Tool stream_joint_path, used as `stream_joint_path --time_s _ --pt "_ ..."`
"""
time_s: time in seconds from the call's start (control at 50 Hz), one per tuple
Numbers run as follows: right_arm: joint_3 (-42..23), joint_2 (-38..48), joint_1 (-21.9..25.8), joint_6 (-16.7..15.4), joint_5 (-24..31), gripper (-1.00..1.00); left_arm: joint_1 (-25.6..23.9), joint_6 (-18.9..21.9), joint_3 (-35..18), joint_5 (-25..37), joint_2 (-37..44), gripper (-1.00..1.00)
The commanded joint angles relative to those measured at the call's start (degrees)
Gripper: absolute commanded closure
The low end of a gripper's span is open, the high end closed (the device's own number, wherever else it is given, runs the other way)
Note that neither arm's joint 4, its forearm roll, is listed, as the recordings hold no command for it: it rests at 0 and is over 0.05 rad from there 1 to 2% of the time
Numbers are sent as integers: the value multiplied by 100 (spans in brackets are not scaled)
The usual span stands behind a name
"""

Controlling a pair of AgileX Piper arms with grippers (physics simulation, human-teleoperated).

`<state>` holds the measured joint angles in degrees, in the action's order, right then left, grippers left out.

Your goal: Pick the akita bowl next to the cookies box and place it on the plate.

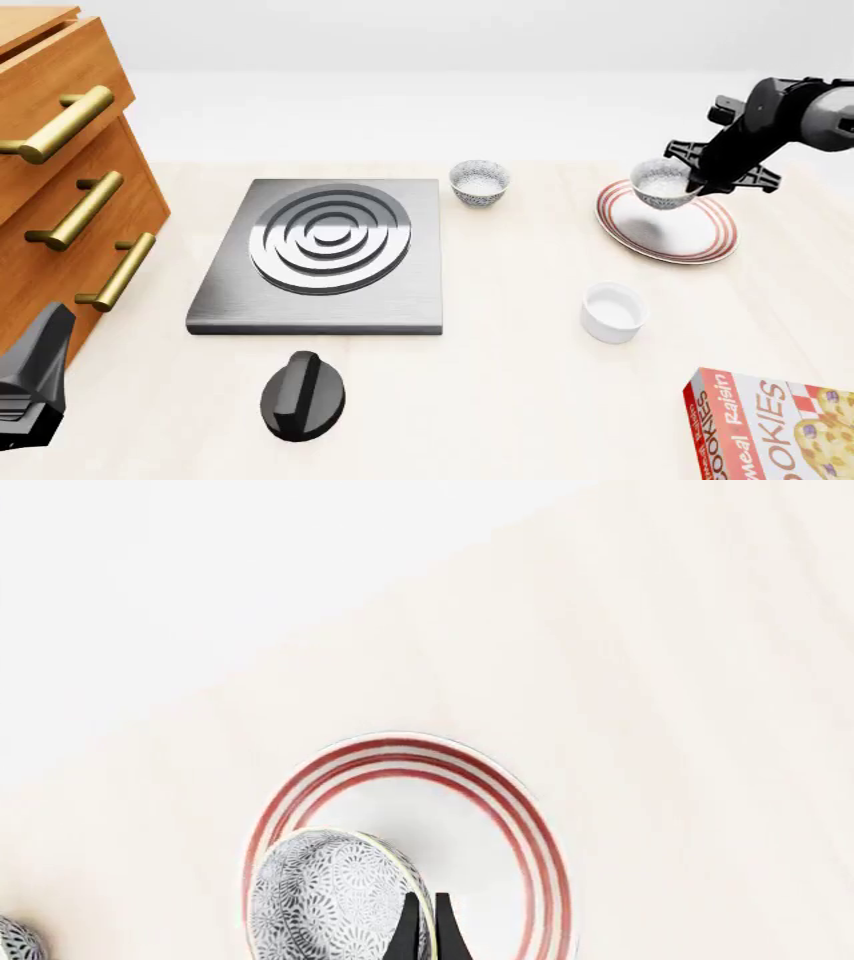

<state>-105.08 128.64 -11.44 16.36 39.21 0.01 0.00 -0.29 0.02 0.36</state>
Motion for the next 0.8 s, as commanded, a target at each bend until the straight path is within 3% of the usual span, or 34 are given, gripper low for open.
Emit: stream_joint_path --time_s 0.02,0.8 --pt "425 -26 115 8 -517 100 0 0 0 0 0 -100" --pt "968 20 75 88 -959 100 0 0 0 0 0 -100"
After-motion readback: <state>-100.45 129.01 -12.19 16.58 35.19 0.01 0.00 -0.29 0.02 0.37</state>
